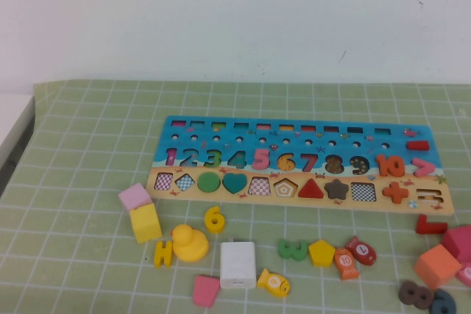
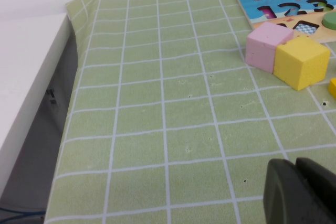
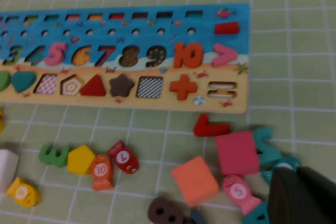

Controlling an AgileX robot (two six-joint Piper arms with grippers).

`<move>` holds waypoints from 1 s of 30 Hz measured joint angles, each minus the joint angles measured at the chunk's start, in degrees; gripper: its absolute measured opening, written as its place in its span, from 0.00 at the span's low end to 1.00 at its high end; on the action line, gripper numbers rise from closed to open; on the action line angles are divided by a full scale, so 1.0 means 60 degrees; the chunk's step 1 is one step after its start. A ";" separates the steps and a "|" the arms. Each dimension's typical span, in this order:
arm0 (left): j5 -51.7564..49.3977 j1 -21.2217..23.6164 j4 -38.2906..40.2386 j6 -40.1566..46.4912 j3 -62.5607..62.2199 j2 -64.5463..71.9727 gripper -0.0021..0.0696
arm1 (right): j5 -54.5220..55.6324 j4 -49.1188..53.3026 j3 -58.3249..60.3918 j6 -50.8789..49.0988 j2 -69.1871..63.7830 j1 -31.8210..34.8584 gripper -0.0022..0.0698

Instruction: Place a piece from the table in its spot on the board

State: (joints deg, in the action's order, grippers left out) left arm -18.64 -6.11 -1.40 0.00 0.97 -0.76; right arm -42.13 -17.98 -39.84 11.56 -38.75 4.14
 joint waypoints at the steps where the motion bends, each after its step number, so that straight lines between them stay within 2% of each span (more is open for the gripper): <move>1: 0.0000 0.0000 0.0000 0.0000 0.0000 0.0000 0.03 | 0.0000 -0.0219 -0.0147 0.0250 -0.0418 0.0000 0.03; 4: 0.0000 0.0000 0.0000 0.0000 0.0000 0.0000 0.03 | -0.0018 -0.1202 -0.0602 0.1166 -0.1705 0.0000 0.03; 9: 0.0000 0.0000 0.0000 0.0000 0.0000 0.0000 0.03 | -0.0263 -0.4007 -0.1550 0.3414 -0.4661 -0.0343 0.03; 12: 0.0000 0.0000 0.0000 0.0000 0.0000 0.0000 0.03 | -0.0263 -0.3947 -0.2208 0.3571 -0.5836 -0.1008 0.04; 16: 0.0000 0.0000 0.0000 0.0000 0.0000 0.0000 0.03 | -0.0333 -0.2118 -0.2807 0.2292 -0.6517 -0.1719 0.04; 19: 0.0000 0.0000 0.0000 0.0000 0.0000 0.0000 0.03 | -0.0349 -0.0424 -0.2754 0.1537 -0.6164 -0.1809 0.04; 22: 0.0000 0.0000 0.0000 0.0000 0.0000 0.0000 0.03 | -0.0252 0.0547 -0.2214 0.1292 -0.4973 -0.1809 0.04; 30: 0.0000 0.0000 0.0000 0.0000 0.0000 0.0000 0.03 | -0.0165 0.0936 0.0149 0.1227 -0.0804 -0.1809 0.04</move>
State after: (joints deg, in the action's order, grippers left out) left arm -18.64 -6.11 -1.40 0.00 0.97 -0.76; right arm -43.12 -12.37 -38.95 18.92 -43.57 -6.71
